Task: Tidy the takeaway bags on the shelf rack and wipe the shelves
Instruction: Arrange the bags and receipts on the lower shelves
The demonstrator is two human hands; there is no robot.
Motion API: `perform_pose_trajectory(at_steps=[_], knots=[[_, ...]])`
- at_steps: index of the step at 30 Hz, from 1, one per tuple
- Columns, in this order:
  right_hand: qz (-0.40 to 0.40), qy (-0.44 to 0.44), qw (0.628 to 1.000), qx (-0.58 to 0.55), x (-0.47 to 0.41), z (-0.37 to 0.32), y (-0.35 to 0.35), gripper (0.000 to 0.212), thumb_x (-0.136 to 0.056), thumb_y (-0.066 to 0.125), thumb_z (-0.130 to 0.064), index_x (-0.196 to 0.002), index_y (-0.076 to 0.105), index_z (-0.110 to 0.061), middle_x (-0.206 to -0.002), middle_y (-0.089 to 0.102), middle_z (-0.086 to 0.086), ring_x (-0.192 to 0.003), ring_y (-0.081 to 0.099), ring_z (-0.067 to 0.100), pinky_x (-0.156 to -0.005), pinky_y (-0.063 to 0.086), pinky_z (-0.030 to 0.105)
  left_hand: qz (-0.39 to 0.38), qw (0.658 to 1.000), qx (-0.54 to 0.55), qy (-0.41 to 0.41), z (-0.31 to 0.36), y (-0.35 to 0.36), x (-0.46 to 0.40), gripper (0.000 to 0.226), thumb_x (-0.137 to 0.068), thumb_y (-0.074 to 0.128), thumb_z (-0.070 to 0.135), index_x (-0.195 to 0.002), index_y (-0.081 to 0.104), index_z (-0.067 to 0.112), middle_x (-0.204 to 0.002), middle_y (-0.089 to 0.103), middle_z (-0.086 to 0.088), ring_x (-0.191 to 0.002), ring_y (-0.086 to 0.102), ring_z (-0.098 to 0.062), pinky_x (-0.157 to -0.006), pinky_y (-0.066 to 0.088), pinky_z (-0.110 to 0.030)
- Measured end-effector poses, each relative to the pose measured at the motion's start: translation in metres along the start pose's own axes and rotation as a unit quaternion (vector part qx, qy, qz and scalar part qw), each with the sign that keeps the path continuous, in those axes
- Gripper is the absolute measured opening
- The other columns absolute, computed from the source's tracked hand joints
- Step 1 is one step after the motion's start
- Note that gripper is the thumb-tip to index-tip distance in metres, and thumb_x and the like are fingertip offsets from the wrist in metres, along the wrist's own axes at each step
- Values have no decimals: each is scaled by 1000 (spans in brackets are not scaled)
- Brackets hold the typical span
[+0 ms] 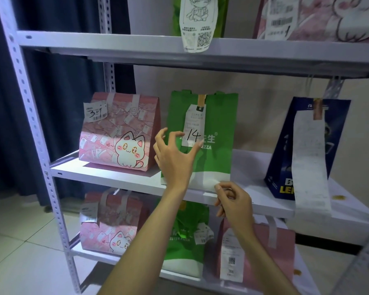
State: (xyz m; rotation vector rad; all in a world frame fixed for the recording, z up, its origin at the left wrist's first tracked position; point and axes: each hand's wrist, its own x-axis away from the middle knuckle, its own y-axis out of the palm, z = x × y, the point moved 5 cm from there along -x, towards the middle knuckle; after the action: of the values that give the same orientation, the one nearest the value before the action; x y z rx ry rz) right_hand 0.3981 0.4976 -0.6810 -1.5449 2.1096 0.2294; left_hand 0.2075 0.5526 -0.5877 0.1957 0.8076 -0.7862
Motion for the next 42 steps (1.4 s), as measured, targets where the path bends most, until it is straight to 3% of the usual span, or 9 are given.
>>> perform_pose_trajectory(at_steps=[3,8,12,17,20,24,28,36,42], knots=[[-16,-9,1000,13,4,0,6,8,-98,67,-21,-92,71,-20,-64,69,8,-44,61,32,-44,55,38,-17,1000,6,14,-11,-10,4,59,-73,73,74,-112,62,31,-138,45,5,-129,45,-18,-102,49,-49],[-86,-69,993,51,13,-17,52,6,-97,67,-20,-92,70,-22,-65,68,1,-49,64,15,-49,58,32,-7,1000,-16,19,-47,-48,1,55,-77,71,74,-111,60,32,-129,50,9,-122,47,-13,-101,46,-38],[-150,-90,984,43,19,-36,114,8,-99,64,-29,-94,70,-29,-71,70,-5,-63,69,10,-61,61,30,36,999,-33,-17,-86,-83,-17,37,-89,68,59,-107,59,28,-119,54,5,-111,51,-17,-95,49,-47],[-198,-79,975,62,22,-50,187,27,-99,59,-30,-125,62,-36,-76,62,-10,-63,59,5,-57,51,25,27,994,-56,-88,-133,-109,-59,33,-94,65,44,-117,57,21,-125,50,0,-118,49,-21,-98,49,-51],[-191,-46,974,109,22,-44,212,43,-97,56,-32,-137,47,-46,-76,64,-5,-62,62,13,-58,57,41,-10,990,-117,-78,-151,-117,-84,41,-97,58,48,-131,54,26,-145,42,-2,-134,42,-27,-104,45,-54],[-165,-27,979,118,17,-37,217,36,-99,56,-29,-133,53,-41,-78,68,-6,-67,69,10,-65,61,42,-82,974,-205,-59,-162,-116,-114,64,-98,46,63,-154,35,33,-169,13,-7,-155,12,-29,-121,20,-58],[-167,-9,982,89,14,-31,217,28,-100,57,-25,-126,60,-35,-81,69,-6,-65,71,2,-69,62,37,-108,960,-254,-52,-166,-108,-134,60,-100,38,63,-151,39,30,-169,7,-14,-156,6,-32,-123,10,-61],[-173,0,982,78,13,-29,215,20,-101,57,-20,-114,63,-34,-79,70,-4,-66,73,5,-68,63,42,-105,953,-274,-77,-163,-102,-137,52,-102,38,58,-145,48,29,-167,14,-16,-155,7,-34,-122,10,-60],[-179,8,982,67,11,-28,215,18,-101,57,-18,-111,64,-32,-80,71,-5,-68,74,6,-68,63,46,-101,971,-212,-43,-165,-123,-108,54,-100,35,68,-150,38,47,-170,10,-5,-156,8,-26,-121,14,-59]])
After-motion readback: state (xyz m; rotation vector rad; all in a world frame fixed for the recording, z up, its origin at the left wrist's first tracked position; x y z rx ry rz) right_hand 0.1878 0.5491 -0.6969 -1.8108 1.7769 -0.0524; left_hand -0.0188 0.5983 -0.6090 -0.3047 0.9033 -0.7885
